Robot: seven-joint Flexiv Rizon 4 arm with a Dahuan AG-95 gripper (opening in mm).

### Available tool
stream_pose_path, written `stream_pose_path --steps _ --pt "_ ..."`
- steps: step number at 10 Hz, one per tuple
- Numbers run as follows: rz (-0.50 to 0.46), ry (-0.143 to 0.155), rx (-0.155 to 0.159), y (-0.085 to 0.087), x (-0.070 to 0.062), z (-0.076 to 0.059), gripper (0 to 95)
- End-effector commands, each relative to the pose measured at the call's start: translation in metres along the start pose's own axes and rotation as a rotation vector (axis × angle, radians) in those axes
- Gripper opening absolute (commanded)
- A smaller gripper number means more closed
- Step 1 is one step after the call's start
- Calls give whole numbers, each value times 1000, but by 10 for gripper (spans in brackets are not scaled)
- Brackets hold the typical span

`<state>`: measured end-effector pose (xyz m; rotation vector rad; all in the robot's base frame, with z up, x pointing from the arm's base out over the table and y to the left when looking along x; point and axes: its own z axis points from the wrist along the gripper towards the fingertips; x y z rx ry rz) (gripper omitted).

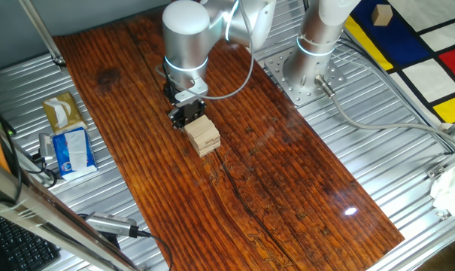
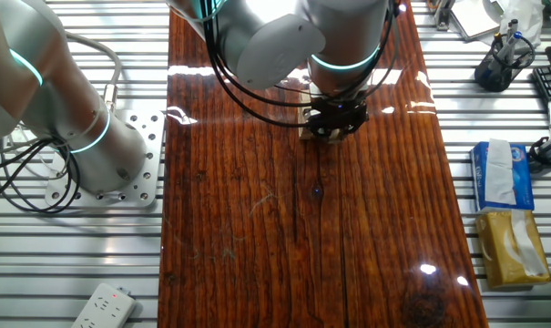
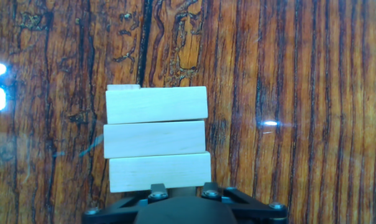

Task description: Play Jenga

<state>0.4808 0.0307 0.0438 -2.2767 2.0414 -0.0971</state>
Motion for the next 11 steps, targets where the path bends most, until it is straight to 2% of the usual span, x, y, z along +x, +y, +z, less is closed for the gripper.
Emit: stream_pose_path --steps 1,11 --pt "0 0 0 0 0 1 190" --pt "0 7 -5 0 0 1 190"
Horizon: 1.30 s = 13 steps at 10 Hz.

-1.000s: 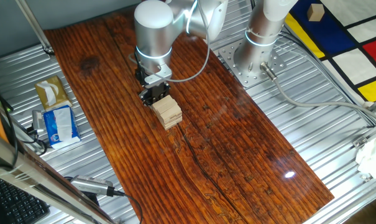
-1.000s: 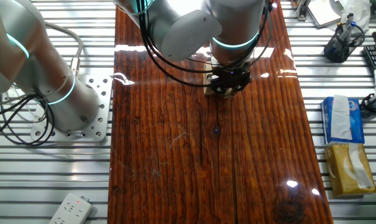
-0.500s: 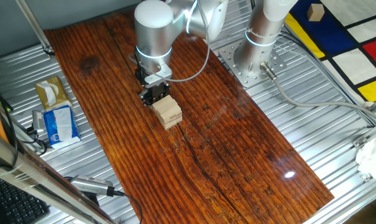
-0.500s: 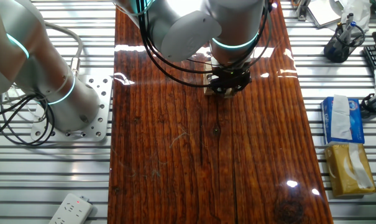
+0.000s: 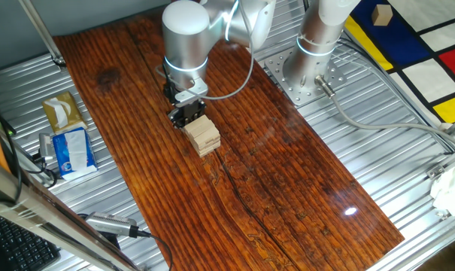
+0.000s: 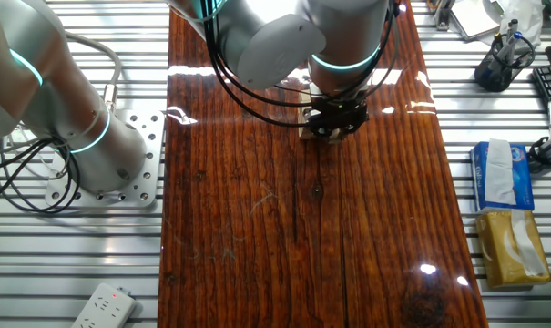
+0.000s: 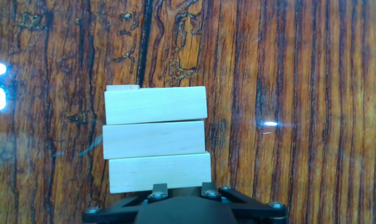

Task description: Play Jenga

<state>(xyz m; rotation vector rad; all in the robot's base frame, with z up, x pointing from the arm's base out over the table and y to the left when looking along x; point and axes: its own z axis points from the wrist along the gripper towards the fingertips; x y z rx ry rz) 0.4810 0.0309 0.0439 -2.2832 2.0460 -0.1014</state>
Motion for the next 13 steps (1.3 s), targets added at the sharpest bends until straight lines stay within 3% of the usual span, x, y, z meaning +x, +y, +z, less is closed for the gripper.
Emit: stream_pose_path --steps 1,6,7,13 --pt "1 0 -1 0 0 1 190" --pt "3 2 -2 0 0 1 190" --pt "5 2 -2 0 0 1 0" --pt "13 4 -2 0 0 1 0"
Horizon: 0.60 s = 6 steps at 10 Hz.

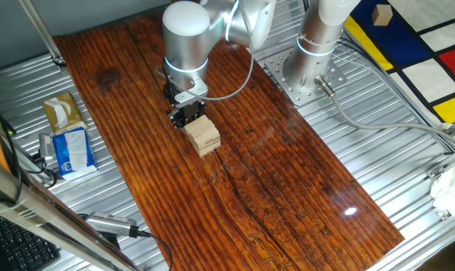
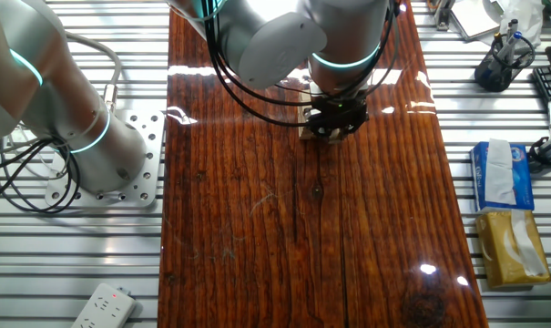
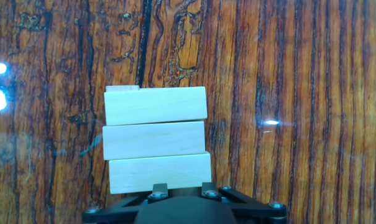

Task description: Play Jenga

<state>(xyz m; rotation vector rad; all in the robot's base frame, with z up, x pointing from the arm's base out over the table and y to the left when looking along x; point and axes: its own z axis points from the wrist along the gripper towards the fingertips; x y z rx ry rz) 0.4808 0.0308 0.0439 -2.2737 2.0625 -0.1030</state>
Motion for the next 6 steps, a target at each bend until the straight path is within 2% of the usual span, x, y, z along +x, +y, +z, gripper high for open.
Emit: stream_pose_path --steps 1,6 --pt "2 0 0 0 0 1 0" --pt "-1 5 -1 -1 0 -1 0"
